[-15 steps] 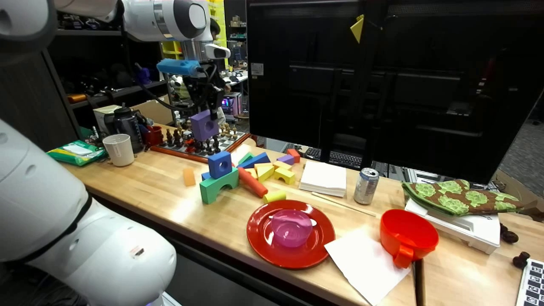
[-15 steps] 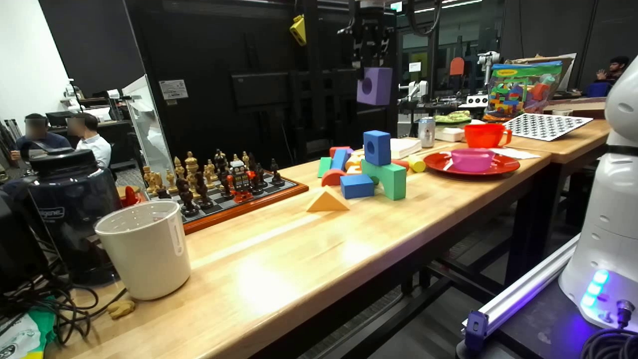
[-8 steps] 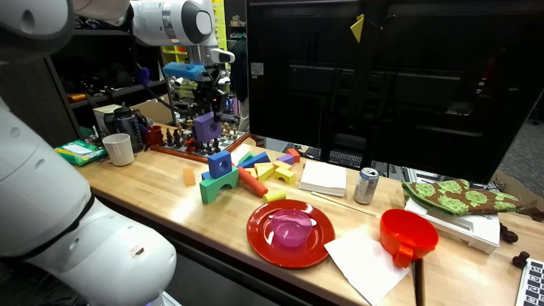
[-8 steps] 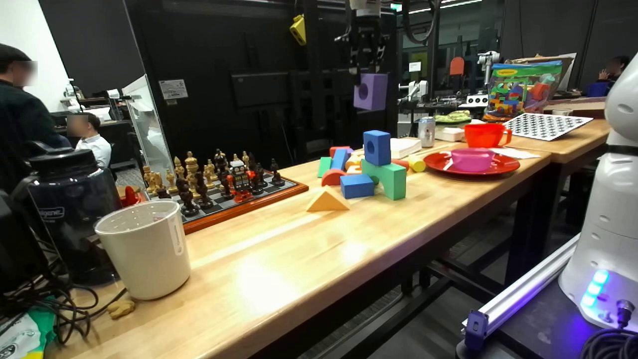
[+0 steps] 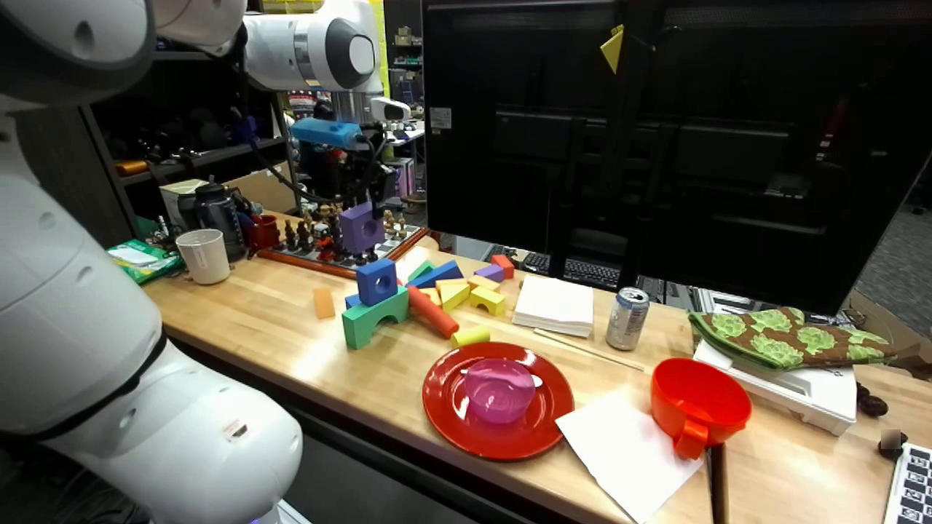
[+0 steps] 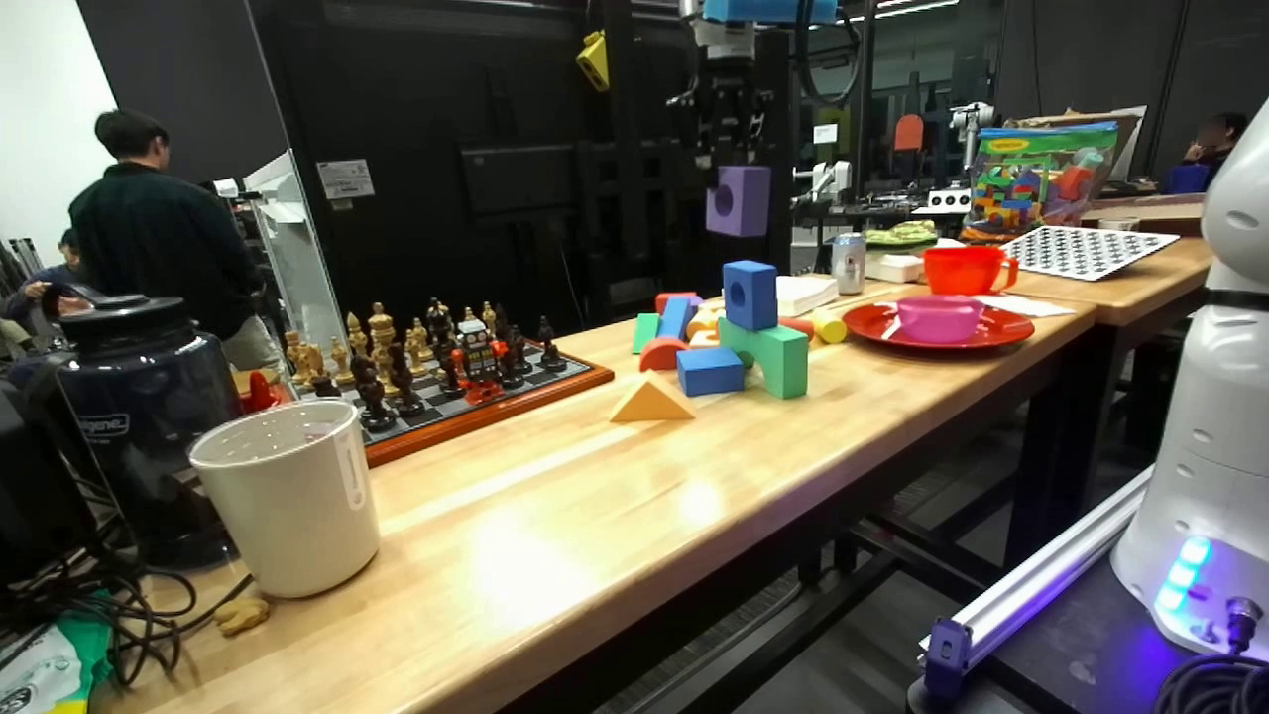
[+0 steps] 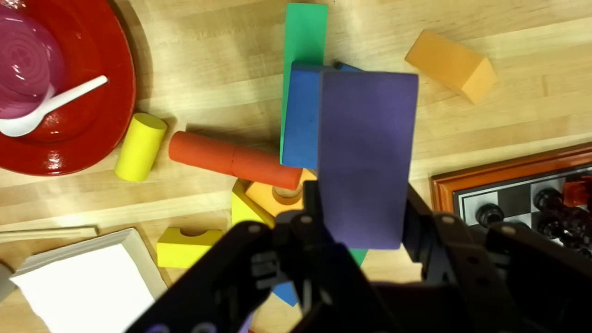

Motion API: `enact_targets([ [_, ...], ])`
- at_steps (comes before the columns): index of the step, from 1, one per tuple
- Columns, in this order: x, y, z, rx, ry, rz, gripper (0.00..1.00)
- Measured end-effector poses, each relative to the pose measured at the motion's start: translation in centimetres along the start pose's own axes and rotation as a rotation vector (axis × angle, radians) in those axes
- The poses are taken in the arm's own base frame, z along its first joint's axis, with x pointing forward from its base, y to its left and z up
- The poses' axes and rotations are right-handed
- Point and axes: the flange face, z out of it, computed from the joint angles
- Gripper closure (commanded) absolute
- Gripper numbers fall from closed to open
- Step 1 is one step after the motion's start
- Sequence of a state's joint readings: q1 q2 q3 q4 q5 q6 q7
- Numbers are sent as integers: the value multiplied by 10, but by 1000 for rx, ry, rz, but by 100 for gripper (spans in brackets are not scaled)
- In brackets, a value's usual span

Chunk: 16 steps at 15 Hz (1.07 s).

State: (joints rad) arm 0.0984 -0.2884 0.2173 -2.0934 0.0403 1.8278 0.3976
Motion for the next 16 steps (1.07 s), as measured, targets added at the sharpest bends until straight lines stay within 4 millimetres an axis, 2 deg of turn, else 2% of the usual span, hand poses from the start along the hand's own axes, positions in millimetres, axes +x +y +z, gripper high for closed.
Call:
enact_targets([
  [11,12,8,33,2,-27,20,84],
  [16,14,10,39,2,-33,24,84],
])
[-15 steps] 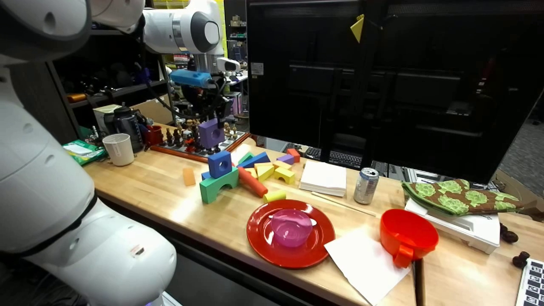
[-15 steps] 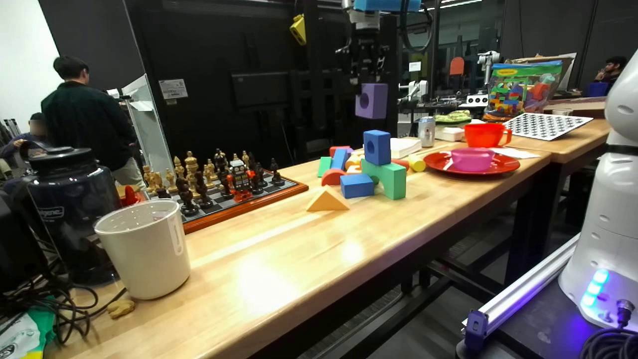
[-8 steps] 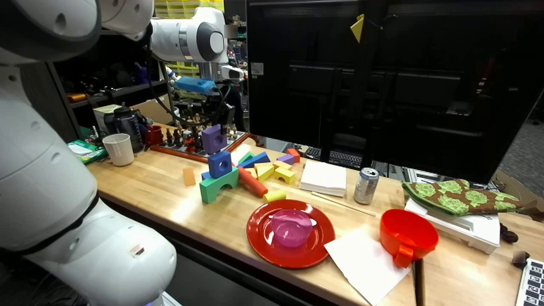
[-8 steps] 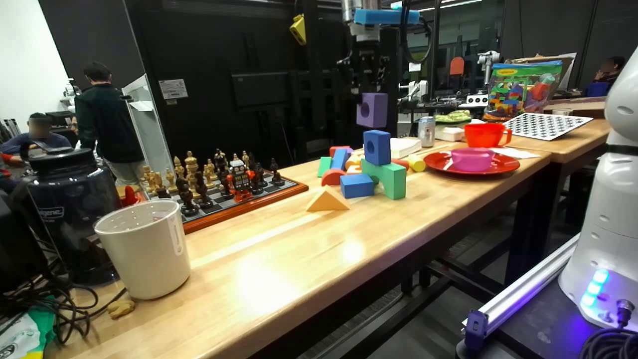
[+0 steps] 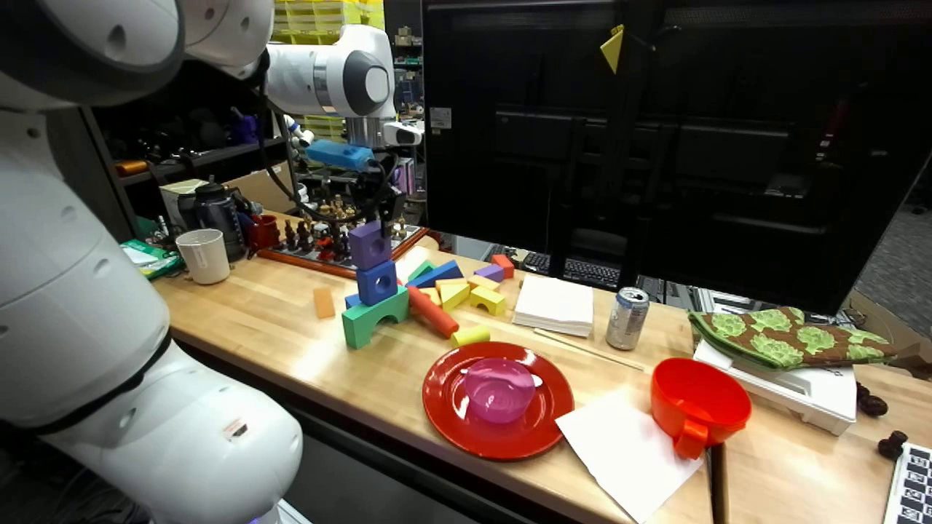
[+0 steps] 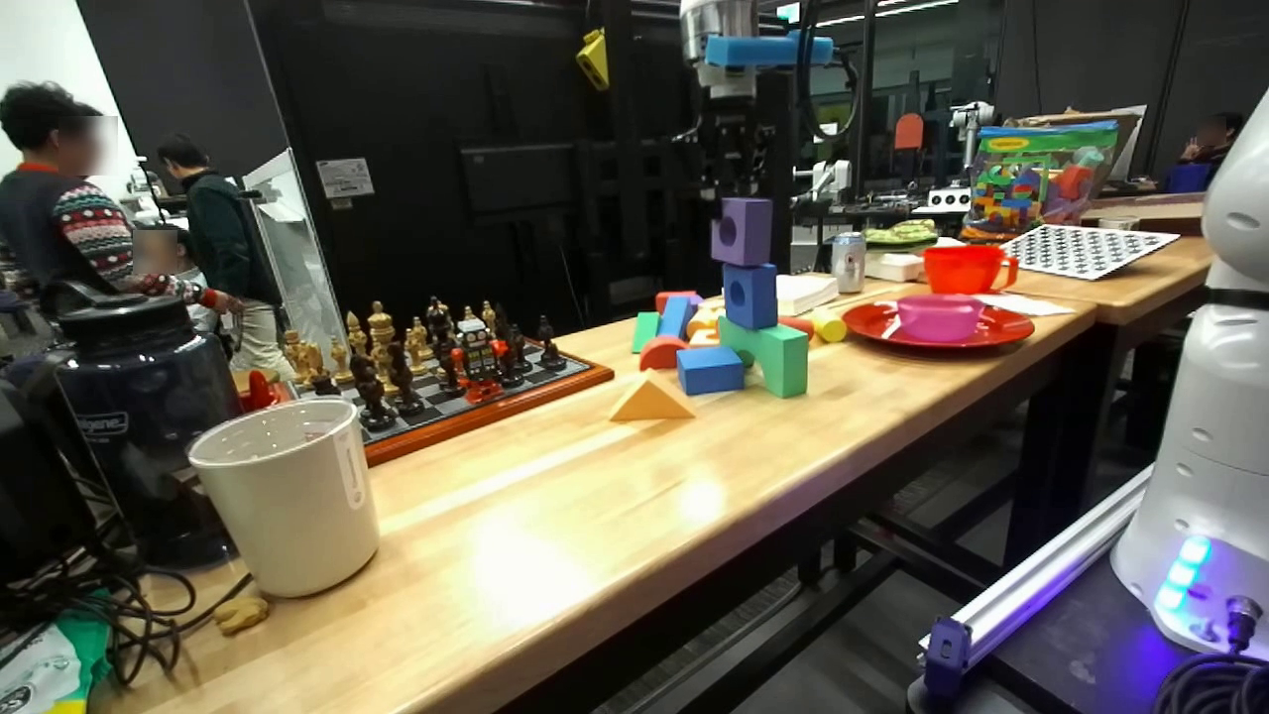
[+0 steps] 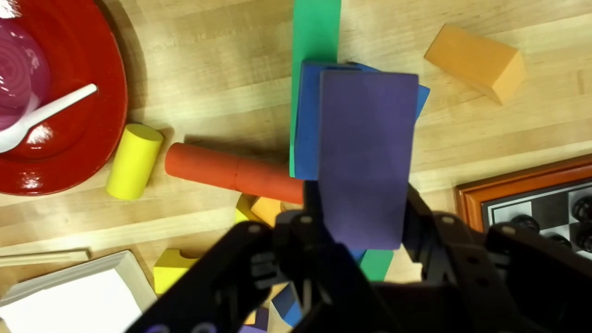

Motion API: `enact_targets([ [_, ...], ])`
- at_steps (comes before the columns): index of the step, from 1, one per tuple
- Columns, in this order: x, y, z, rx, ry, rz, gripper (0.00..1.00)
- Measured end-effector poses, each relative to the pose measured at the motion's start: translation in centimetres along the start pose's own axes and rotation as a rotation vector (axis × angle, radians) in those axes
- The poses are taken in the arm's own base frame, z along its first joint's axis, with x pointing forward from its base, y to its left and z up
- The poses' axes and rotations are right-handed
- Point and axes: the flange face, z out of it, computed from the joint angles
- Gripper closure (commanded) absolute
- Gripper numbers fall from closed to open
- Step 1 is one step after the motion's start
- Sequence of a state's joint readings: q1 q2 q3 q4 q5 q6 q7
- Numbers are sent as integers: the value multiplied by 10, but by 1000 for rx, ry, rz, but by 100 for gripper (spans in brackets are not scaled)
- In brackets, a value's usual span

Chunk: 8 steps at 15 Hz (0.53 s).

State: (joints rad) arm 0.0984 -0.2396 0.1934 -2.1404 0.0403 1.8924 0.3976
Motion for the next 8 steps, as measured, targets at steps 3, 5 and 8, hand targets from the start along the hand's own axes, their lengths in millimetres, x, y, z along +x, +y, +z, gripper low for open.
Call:
enact_targets([
  [3,0,1,2,0,0,1,30],
  [5,0,1,3,0,0,1,17],
  [8,0,1,3,0,0,1,0],
])
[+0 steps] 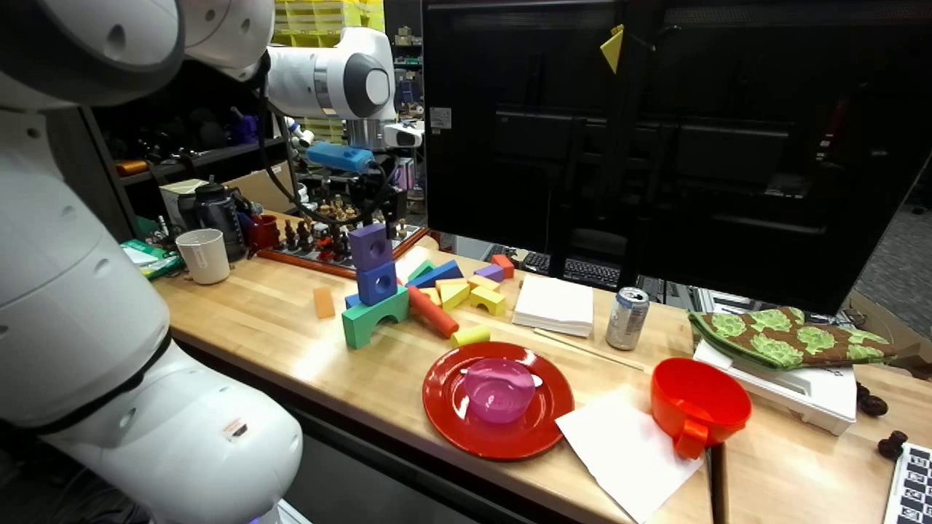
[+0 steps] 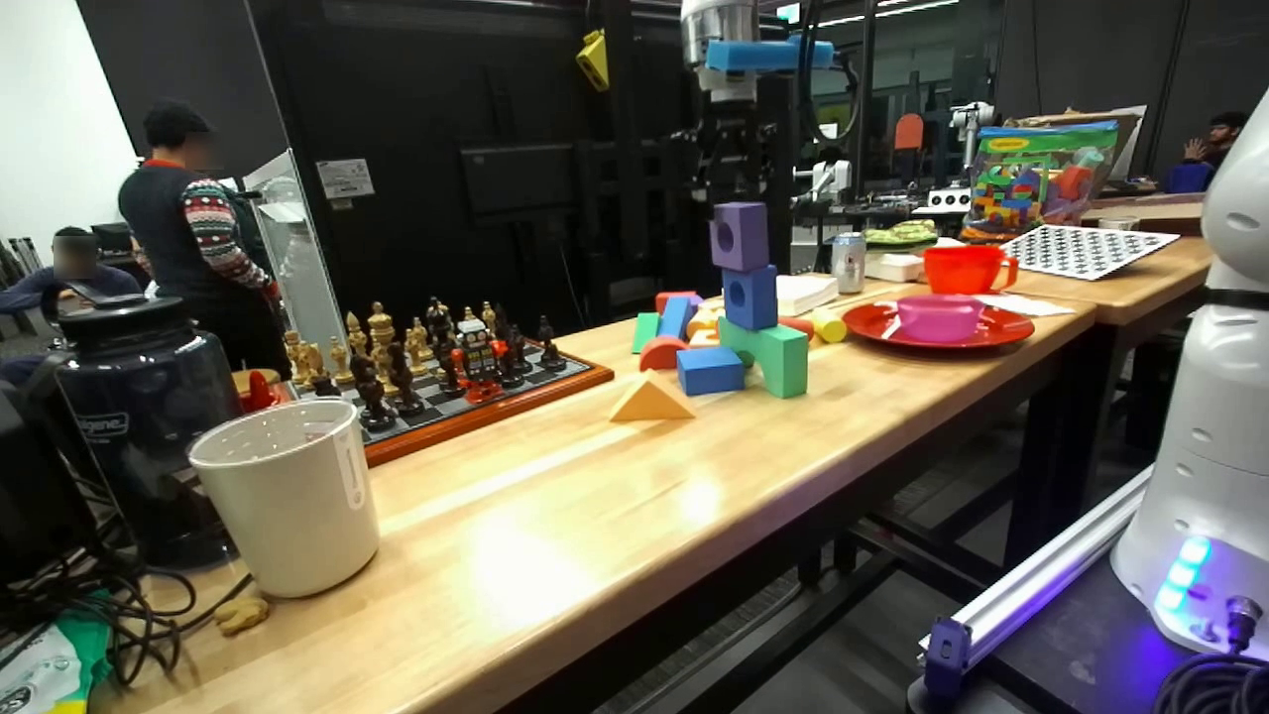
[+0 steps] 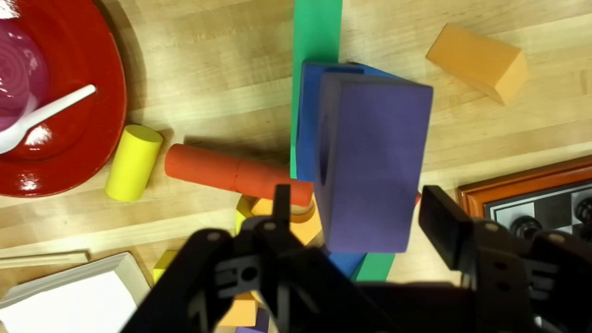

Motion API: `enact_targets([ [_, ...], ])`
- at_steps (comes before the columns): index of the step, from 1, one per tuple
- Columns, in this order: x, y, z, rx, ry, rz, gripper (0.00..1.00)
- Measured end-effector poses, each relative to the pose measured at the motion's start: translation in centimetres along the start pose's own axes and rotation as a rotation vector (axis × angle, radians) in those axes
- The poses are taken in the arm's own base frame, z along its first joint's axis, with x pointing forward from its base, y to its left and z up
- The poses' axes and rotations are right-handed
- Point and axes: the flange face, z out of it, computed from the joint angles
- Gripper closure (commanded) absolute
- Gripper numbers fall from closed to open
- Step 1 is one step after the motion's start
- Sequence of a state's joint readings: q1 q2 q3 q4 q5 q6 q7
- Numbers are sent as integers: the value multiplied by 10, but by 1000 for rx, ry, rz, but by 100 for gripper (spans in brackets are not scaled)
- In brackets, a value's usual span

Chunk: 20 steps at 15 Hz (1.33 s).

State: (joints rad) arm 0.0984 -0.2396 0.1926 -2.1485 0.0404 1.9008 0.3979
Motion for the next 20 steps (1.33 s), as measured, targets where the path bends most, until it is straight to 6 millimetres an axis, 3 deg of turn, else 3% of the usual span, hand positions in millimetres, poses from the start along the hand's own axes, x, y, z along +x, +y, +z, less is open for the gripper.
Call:
enact_targets([
  [6,-2,0,-1,3,9,1,0],
  [10,-24,2,-11,-1,38,18,0],
  [16,-107,-12,-35,-34,156,56,0],
  [20,-171,-33,-26,-72,258,53,0],
])
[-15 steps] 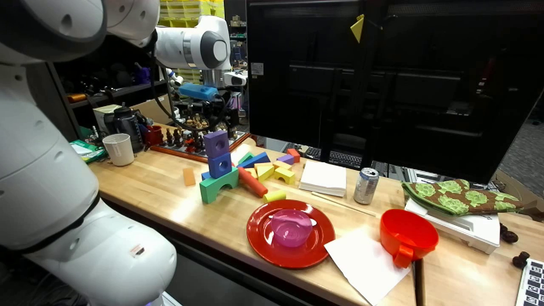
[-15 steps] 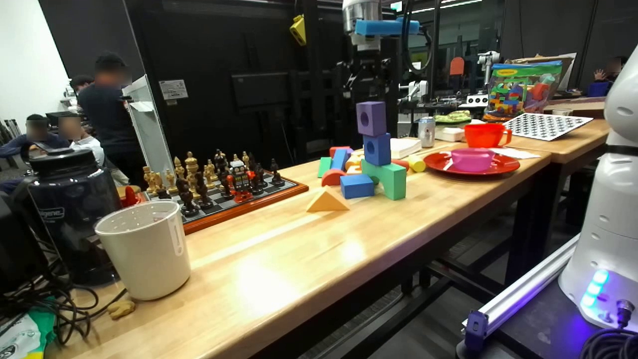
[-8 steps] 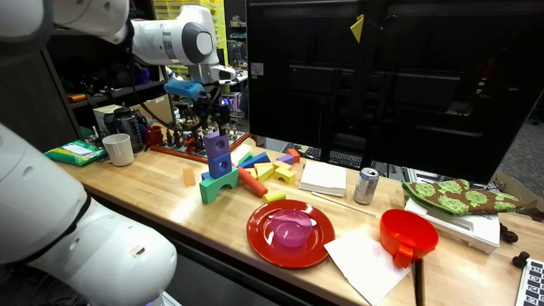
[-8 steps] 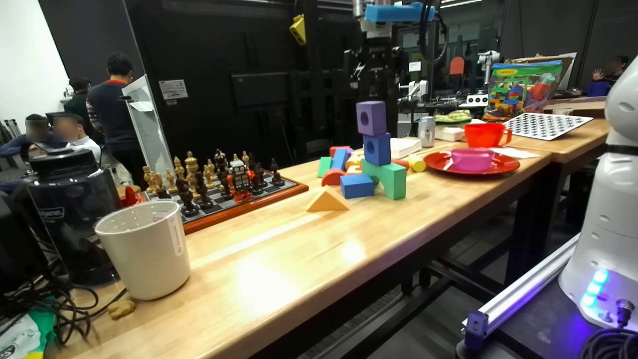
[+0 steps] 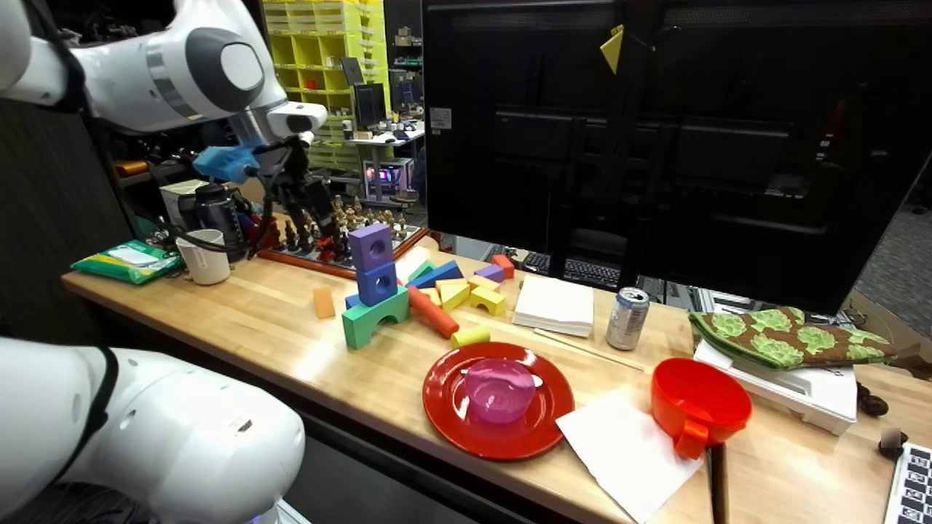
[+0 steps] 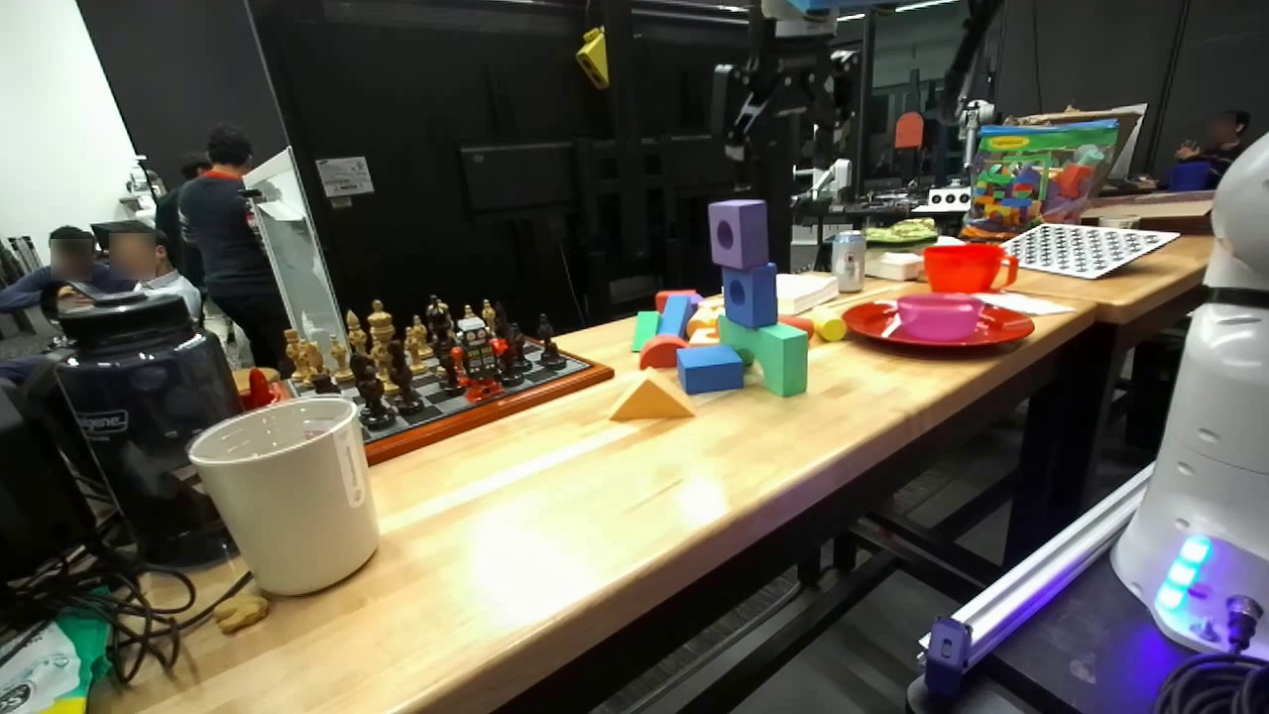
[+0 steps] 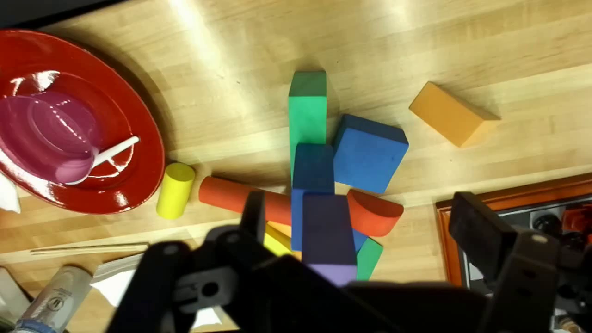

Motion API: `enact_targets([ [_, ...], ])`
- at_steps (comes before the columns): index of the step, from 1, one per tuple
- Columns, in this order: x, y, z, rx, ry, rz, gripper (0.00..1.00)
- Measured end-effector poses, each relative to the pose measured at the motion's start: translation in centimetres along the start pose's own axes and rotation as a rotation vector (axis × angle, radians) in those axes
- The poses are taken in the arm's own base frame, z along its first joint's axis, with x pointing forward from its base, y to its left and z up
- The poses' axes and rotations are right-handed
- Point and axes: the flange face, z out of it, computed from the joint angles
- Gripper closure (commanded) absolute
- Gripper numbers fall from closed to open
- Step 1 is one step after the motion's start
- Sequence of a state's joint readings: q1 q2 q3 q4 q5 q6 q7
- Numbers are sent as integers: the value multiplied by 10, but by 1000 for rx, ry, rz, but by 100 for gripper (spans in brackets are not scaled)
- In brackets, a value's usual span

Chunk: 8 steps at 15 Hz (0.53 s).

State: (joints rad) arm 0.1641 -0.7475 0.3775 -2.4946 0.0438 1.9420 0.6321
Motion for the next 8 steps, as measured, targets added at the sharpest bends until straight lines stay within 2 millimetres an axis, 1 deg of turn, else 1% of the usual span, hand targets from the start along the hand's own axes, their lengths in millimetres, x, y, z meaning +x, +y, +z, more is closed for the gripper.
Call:
enact_targets([
  [2,-31,-11,7,-5,56,-6,0],
  [5,-73,-27,29,11,133,5,0],
  [8,-100,-37,56,39,200,33,0],
])
